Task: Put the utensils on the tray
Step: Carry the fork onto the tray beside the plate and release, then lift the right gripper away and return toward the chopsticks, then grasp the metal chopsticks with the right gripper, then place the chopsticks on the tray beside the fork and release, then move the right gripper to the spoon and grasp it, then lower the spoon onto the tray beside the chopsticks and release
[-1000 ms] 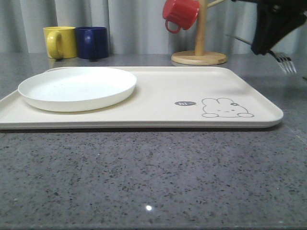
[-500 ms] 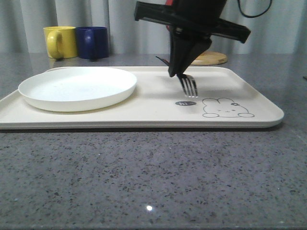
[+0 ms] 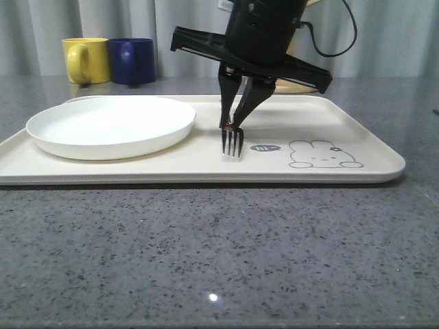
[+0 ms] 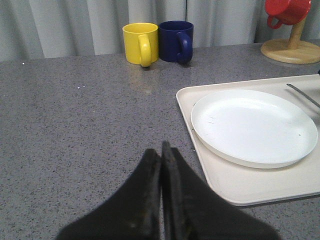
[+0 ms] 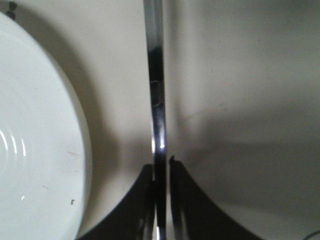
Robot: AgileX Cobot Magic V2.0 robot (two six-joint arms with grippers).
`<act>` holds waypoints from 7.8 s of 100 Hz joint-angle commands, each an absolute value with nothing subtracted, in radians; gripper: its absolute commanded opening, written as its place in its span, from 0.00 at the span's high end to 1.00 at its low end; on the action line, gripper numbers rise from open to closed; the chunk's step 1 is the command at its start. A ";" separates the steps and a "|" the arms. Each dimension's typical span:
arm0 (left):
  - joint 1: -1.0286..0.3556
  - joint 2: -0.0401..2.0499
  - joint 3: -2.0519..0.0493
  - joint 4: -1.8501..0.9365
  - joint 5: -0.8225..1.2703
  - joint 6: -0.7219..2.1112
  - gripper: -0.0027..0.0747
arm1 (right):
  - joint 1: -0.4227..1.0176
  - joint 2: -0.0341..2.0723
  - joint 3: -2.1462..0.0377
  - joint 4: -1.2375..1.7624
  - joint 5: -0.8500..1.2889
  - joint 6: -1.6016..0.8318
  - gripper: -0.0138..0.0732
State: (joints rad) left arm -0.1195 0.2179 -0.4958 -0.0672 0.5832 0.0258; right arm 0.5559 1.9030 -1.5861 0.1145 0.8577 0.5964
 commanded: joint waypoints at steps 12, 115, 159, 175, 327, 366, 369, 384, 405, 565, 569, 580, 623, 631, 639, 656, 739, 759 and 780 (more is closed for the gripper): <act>-0.125 0.229 -0.522 -0.072 0.509 0.017 0.99 | 0.554 1.850 -1.620 0.109 0.805 0.595 0.42; -0.125 0.229 -0.522 -0.072 0.509 0.017 0.99 | 0.120 1.593 -1.561 -0.084 1.176 0.212 0.42; -0.125 0.229 -0.522 -0.072 0.509 0.017 0.99 | -0.130 1.647 -1.430 0.082 1.130 0.030 0.42; -0.125 0.229 -0.522 -0.072 0.509 0.017 0.99 | -0.130 1.699 -1.430 0.095 1.131 0.023 0.42; -0.125 0.229 -0.522 -0.072 0.509 0.017 0.99 | 0.411 1.697 -1.431 0.226 0.893 0.349 0.93; -0.125 0.229 -0.522 -0.072 0.509 0.017 0.99 | 0.415 1.755 -1.431 0.294 0.847 0.349 0.77; -0.125 0.229 -0.522 -0.072 0.509 0.017 0.99 | 0.415 1.755 -1.431 0.292 0.847 0.349 0.70; -0.125 0.229 -0.522 -0.072 0.509 0.017 0.99 | 0.415 1.752 -1.431 0.292 0.831 0.349 0.46; -0.125 0.229 -0.522 -0.072 0.509 0.017 0.99 | 0.415 1.687 -1.431 0.188 0.828 0.347 0.45; -0.125 0.229 -0.522 -0.072 0.509 0.017 0.99 | -0.332 1.758 -1.431 -0.063 0.847 -0.118 0.45; -0.125 0.229 -0.522 -0.072 0.509 0.017 0.99 | -0.336 1.764 -1.431 -0.063 0.845 -0.118 0.45; -0.125 0.229 -0.522 -0.072 0.509 0.017 0.99 | -0.345 1.786 -1.431 -0.055 0.843 -0.118 0.47; -0.125 0.229 -0.522 -0.072 0.509 0.017 0.99 | -0.355 1.811 -1.431 -0.011 0.844 -0.117 0.94; -0.125 0.229 -0.522 -0.072 0.509 0.017 0.99 | -0.354 1.798 -1.431 0.010 0.839 -0.117 0.94; -0.125 0.229 -0.522 -0.072 0.509 0.017 0.99 | -0.347 1.761 -1.431 0.047 0.841 -0.117 0.94; -0.125 0.229 -0.522 -0.072 0.509 0.017 0.99 | -0.278 1.634 -1.431 0.064 0.859 -0.117 0.94; -0.125 0.229 -0.522 -0.072 0.509 0.017 0.99 | 0.322 1.692 -1.431 0.126 0.724 0.352 0.93; -0.125 0.229 -0.522 -0.072 0.509 0.017 0.99 | 0.322 1.736 -1.431 0.126 0.707 0.356 0.93; -0.125 0.229 -0.522 -0.072 0.509 0.017 0.99 | 0.322 1.740 -1.431 0.118 0.706 0.356 0.90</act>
State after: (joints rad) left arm -0.1195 0.2179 -0.4958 -0.0672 0.5832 0.0258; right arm 0.3246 1.7860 -1.4063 0.1320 0.7512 0.3556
